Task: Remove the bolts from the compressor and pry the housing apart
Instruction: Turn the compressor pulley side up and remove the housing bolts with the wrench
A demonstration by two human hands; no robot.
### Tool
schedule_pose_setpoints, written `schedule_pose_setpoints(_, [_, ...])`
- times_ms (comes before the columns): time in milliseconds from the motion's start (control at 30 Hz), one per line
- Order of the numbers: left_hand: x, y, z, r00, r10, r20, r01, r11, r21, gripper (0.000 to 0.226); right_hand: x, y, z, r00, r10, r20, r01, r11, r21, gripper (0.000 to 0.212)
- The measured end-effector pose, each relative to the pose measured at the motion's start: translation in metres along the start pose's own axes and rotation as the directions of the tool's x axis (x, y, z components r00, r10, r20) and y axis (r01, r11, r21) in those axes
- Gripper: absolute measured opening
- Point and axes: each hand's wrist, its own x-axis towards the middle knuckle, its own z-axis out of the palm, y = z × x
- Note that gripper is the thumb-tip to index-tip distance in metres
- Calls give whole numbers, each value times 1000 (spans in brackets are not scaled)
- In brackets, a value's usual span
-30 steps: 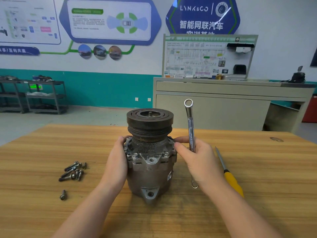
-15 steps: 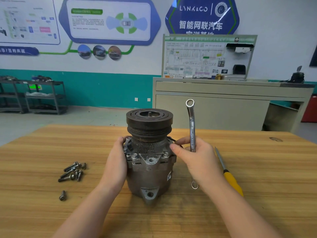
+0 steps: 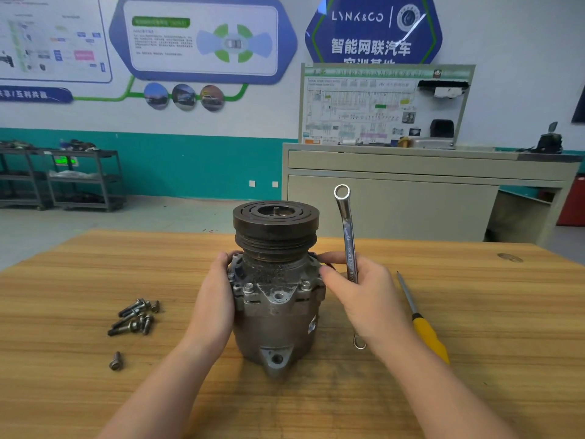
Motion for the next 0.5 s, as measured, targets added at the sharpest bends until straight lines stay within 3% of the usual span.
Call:
schedule_pose_setpoints(167, [1,-1,0,1000,2,-11,-2,1000,21,52,0,3,2,1000,2,23,-2,1000,-13,10])
schedule_pose_setpoints(267, [1,0,0,1000,-5,-3,5,1000,10,62,-1,2,2,998,14,56,-15,1000,14,16])
schedule_pose_setpoints(500, [2,0,1,1000,-10,2,10,1000,-2,50,1,4,2,1000,20,-20,-20,999,30,9])
